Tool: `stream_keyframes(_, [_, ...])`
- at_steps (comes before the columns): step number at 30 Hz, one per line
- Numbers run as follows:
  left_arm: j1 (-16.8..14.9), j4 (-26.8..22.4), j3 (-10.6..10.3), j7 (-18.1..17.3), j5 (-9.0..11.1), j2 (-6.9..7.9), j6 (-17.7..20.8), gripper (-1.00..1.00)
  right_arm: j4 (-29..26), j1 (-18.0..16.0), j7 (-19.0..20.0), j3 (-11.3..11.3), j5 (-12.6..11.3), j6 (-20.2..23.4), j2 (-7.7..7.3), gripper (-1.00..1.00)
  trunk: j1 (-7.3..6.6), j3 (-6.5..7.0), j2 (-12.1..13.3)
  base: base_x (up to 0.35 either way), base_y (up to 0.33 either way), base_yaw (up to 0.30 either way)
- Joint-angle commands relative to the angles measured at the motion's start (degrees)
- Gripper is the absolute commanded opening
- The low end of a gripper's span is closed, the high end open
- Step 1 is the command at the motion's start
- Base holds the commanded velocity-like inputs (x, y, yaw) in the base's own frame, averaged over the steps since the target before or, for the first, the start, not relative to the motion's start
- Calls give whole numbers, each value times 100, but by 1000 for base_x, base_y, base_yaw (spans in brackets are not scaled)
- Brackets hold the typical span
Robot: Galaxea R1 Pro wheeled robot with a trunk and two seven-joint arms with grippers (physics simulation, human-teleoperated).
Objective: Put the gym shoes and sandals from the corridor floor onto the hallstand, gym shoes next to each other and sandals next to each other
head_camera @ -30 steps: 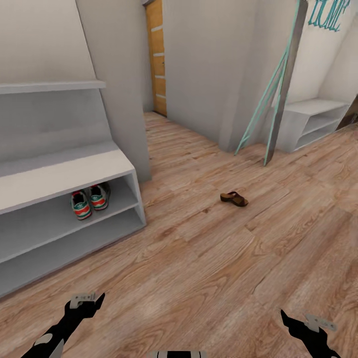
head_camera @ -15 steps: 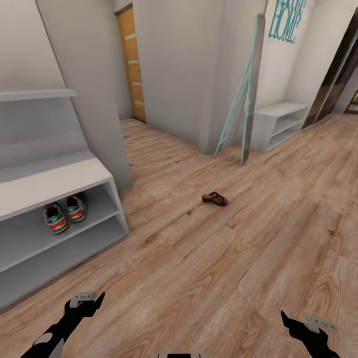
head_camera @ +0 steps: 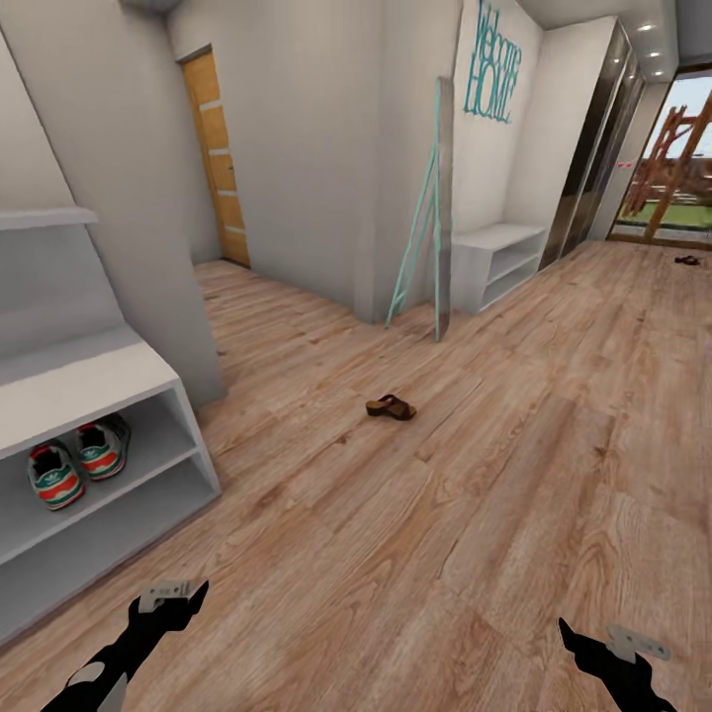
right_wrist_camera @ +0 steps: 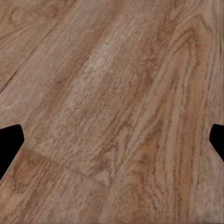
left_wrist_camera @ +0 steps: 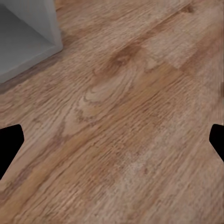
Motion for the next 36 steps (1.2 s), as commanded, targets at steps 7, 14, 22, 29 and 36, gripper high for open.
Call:
stream_keyframes(7, [-3,10,49,-26,-61,1,-25,100,11,-6,45,19,-61,-15,-1,100,-19,151,8,0,0,-268])
stream_keyframes(14, [-3,11,49,-26,-61,2,-25,100,11,0,45,19,-61,-15,-1,100,-85,205,128,0,0,-268])
stream_keyframes(22, [-3,5,49,-26,-60,4,-25,100,11,11,45,19,-61,-15,-1,100,-85,205,128,0,0,-268])
stream_keyframes(29, [-3,12,46,-26,-59,3,-25,100,11,12,45,19,-61,-15,-1,100,-85,205,128,0,0,-268])
stream_keyframes(36, [-3,0,48,-26,-59,5,-25,100,11,12,45,19,-61,-15,-1,100,-85,205,128,0,0,-268])
